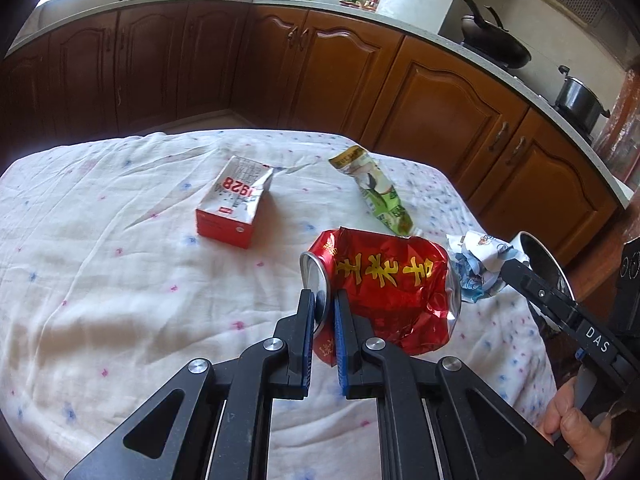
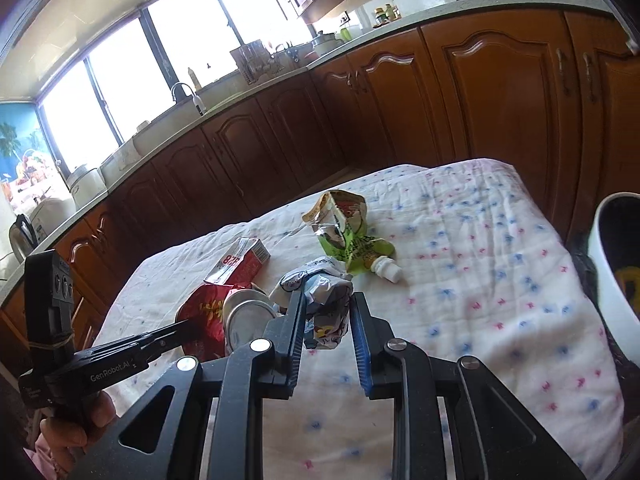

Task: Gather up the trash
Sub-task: 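Grasp the red crushed can with the left tool while the right tool grasps the foil wrapper, then carry both items over the bin and open both tools to drop them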

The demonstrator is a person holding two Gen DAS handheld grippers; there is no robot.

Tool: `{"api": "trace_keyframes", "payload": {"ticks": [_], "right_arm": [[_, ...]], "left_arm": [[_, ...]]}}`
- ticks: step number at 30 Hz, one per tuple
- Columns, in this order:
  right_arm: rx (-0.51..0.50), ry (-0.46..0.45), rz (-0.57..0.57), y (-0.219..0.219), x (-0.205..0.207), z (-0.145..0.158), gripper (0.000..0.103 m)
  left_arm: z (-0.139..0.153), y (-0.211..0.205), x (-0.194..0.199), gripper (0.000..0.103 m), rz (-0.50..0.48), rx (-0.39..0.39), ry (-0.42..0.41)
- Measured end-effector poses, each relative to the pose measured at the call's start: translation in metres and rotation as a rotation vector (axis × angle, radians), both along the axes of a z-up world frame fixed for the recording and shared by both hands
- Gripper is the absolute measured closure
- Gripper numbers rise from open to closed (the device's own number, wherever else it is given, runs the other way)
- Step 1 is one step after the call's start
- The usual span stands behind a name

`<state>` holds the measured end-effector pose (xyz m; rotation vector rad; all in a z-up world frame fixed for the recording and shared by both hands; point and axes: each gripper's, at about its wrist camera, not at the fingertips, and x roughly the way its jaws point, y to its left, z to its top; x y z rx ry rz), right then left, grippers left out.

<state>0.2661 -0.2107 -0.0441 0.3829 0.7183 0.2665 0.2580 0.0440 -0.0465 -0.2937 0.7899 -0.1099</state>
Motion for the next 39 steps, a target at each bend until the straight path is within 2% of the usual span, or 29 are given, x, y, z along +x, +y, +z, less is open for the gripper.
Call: {"api": "trace_keyframes", "payload": {"ticks": [10,20,39], "right_arm": [[0.009,0.005,-0.143,-0.065,-0.055,0.005,0.08],[0.02,-0.005,-0.265,-0.117,-0.092,0.006,0.08],[0.014,-0.04,-0.428,-0.189,-0.115,0.013,0.08]], "left_arm": [[0.009,-0.059,0.002,0.095,-0.132,0.003,-0.01],[0.015,-0.113,0.015,0.095,-0.231,0.021,-0.011],[0.029,-0.198,0.057,0.095,-0.357,0.062,-0.053]]}}
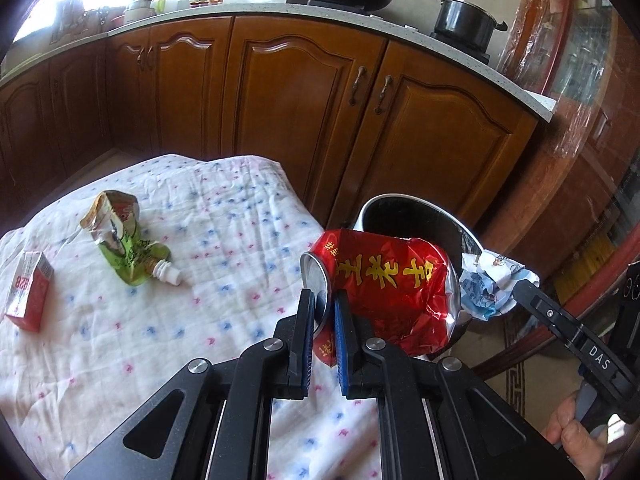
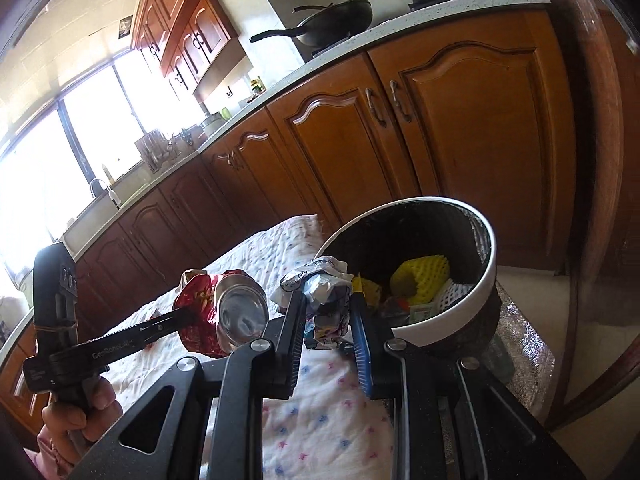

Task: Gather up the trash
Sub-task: 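Carry both items over the bin and open both tools to drop them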

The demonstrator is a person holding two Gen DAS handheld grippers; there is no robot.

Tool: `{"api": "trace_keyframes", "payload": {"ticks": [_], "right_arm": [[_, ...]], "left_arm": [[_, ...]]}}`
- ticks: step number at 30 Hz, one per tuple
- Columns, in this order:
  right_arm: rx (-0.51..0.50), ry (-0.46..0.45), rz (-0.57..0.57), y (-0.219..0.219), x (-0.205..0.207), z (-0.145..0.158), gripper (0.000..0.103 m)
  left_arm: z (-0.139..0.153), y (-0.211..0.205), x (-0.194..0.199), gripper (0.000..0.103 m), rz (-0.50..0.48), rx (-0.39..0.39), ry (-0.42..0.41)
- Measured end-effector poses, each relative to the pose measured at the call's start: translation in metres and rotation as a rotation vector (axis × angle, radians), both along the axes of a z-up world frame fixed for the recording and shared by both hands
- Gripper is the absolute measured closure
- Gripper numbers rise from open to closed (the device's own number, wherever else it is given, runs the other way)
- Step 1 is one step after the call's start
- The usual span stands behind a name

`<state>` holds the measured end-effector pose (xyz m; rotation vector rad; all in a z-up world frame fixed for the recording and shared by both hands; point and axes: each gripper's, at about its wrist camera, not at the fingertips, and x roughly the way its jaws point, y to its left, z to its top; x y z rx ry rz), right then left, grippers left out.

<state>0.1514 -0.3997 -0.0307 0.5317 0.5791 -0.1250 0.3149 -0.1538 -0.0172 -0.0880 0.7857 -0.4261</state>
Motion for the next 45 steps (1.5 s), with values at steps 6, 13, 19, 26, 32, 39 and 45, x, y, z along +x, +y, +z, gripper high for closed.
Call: {"api": "trace_keyframes", "payload": {"ticks": [6,13,19,26,32,39,45], "right_arm": [[-0.014,0.003,-0.049,-0.022,0.003,0.0,0.08],[-0.029,0.016,-0.084,-0.044,0.011,-0.002,0.08],[-0.023,0.038,-0.1,-0.061,0.019,-0.008,0.08],[-0.014,0.067,-0.099,-0.07,0.03,-0.018,0.08],[-0.008,0.093,-0.096,-0.076,0.039,-0.026,0.08],[0.001,0.12,-0.105,-0.079,0.044,-0.03,0.058],[0.02,0.1,-0.112,-0.078,0.035,-0.028,0.052]], "left_arm": [[0.001,-0.033,0.023,0.095,-0.036,0.03,-0.011],[-0.002,-0.069,0.05,0.095,-0.082,0.071,-0.009],[-0.01,-0.096,0.068,0.095,-0.111,0.112,-0.002],[-0.023,-0.115,0.081,0.095,-0.125,0.143,0.02],[-0.03,-0.123,0.088,0.094,-0.126,0.156,0.037],[-0.033,-0.122,0.091,0.081,-0.121,0.134,0.072],[-0.036,-0.109,0.078,0.08,-0.098,0.115,0.068]]}}
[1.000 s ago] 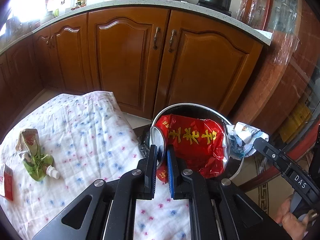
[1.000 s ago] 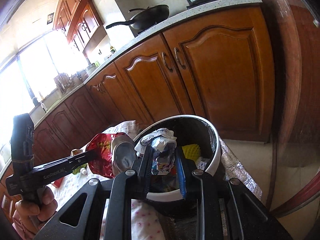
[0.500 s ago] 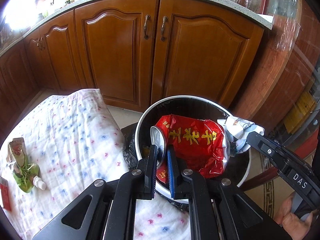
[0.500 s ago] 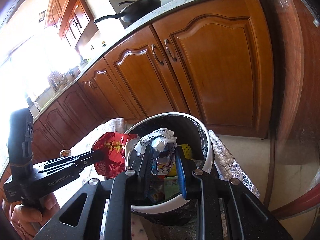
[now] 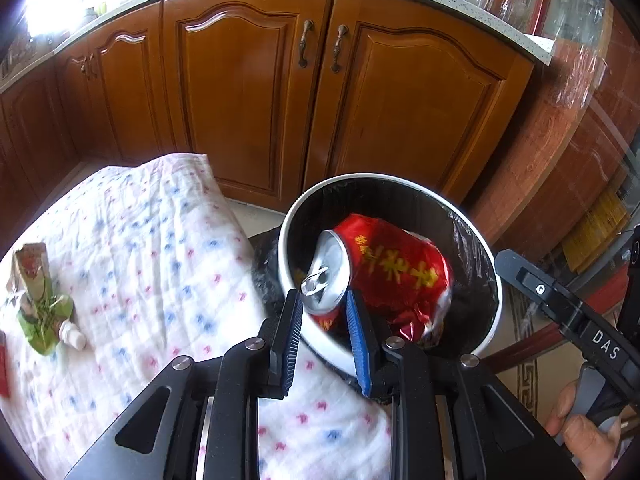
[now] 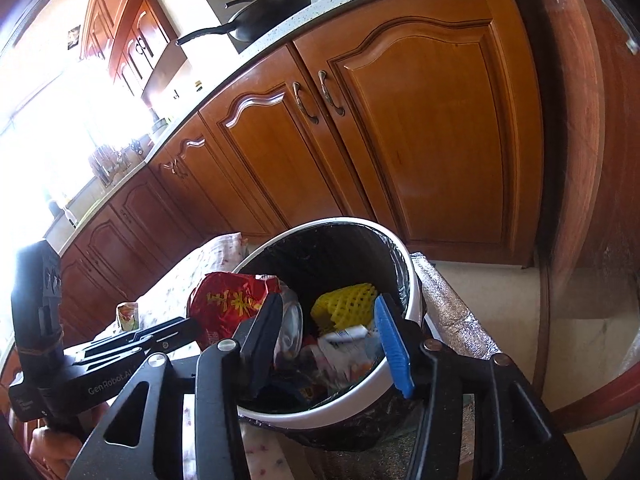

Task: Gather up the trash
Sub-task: 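Carry both items over the bin and open both tools to drop them, then move both tools back toward the milk carton and green pouch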

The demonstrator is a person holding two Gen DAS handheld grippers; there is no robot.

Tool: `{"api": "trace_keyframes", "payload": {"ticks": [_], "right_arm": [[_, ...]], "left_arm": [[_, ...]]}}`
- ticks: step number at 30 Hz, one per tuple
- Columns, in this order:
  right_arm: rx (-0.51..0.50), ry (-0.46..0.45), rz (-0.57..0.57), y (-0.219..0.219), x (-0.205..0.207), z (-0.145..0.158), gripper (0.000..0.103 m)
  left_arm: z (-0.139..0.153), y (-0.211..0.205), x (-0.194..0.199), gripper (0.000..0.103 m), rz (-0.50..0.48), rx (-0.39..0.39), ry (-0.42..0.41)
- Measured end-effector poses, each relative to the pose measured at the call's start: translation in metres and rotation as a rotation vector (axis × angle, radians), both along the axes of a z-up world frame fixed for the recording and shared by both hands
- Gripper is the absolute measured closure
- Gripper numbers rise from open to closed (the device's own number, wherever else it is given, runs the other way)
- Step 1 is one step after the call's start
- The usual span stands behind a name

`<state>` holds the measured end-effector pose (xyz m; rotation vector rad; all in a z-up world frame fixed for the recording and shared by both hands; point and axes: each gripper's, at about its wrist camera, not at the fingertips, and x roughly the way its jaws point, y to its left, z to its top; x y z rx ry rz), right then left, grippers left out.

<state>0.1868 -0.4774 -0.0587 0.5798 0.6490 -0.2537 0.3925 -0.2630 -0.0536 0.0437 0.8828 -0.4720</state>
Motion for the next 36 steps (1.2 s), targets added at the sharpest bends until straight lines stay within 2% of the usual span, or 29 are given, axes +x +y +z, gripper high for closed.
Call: {"api": "trace_keyframes", "payload": {"ticks": [6,11,18,25,36], "right_arm": [[0.024,-0.055,0.0,0.013,-0.014,0.006,0.032],[0.038,-0.1,0.01,0.031,-0.023,0.014,0.029],[0.048,-0.125,0.081,0.068,-0.021,0.023,0.023],[0.056,-0.113,0.184,0.118,-0.008,0.02,0.014],[0.062,-0.061,0.355,0.191,0.011,0.006,0.013]], "left_arm": [[0.004,0.028,-0.02,0.079,0.039,-0.042,-0.014],[0.01,0.06,-0.042,0.078,0.085,-0.069,-0.036],[0.005,0.118,-0.067,0.074,0.185,-0.098,-0.019],[0.002,0.174,-0.101,0.067,0.291,-0.104,0.004],[-0.004,0.248,-0.135,0.061,0.427,-0.109,0.031]]}}
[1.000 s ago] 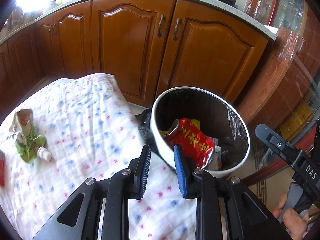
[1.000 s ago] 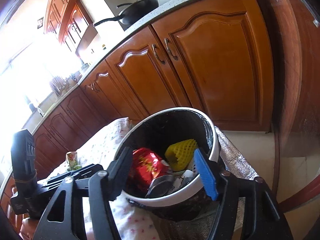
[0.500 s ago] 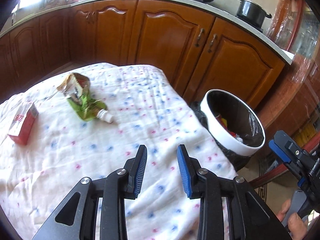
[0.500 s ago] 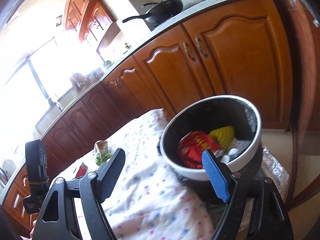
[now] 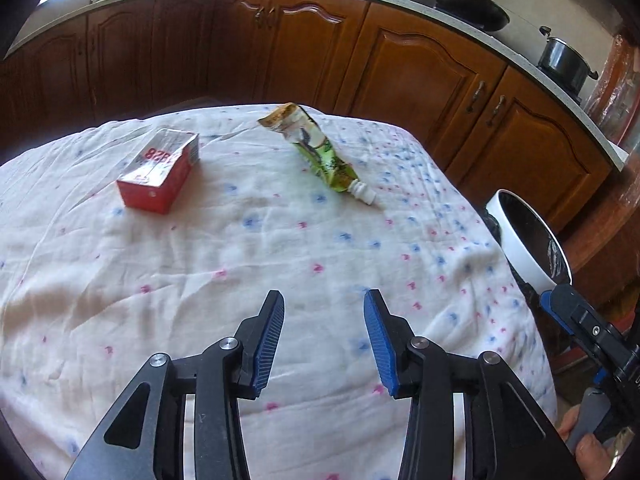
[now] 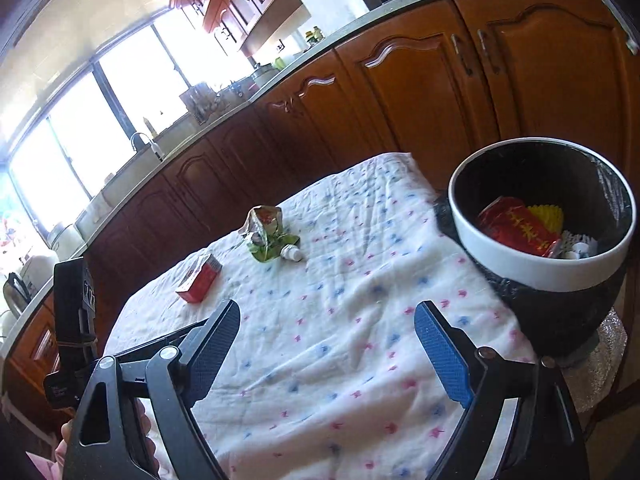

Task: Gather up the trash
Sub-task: 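Move both tools back toward the milk carton and green pouch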

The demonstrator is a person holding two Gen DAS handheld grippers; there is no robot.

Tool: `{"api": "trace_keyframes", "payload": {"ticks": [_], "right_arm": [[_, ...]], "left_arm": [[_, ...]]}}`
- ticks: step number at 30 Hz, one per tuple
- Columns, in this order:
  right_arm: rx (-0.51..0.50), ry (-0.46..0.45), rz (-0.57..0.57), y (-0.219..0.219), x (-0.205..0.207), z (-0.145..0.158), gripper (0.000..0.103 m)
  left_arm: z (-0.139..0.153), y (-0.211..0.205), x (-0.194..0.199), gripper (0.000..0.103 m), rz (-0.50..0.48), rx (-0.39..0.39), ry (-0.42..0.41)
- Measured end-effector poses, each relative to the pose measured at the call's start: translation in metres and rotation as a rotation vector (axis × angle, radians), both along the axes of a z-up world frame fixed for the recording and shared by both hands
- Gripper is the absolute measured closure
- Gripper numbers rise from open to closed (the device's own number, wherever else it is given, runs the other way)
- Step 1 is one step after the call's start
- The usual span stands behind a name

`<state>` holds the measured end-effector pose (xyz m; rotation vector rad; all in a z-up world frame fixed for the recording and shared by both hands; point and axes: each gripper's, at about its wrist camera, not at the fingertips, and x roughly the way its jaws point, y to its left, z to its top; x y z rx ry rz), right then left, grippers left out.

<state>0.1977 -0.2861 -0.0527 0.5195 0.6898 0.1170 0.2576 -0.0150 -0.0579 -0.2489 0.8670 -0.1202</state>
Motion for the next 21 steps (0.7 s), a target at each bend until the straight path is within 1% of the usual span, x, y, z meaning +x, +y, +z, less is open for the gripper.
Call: {"api": "trace_keyframes", "payload": {"ticks": [3,8,14,21], "right_arm": [[-0.013,0.003,0.042,0.018,0.002,0.0,0.013],[-0.021,0.016,0.101,0.038,0.01,-0.003,0.013],[-0.047,0.024,0.16,0.063,0.022,-0.005,0.013],[-0.051,0.069,0.205,0.076,0.039,-0.012,0.013]], "left_arm": [[-0.001,0.015,-0.005,0.056,0.028,-0.001,0.005],[-0.002,0.038,-0.014,0.053,0.073,-0.006,0.004],[-0.002,0.053,-0.018,0.052,0.104,-0.007,0.003],[-0.005,0.068,-0.013,0.051,0.128,-0.005,0.009]]}}
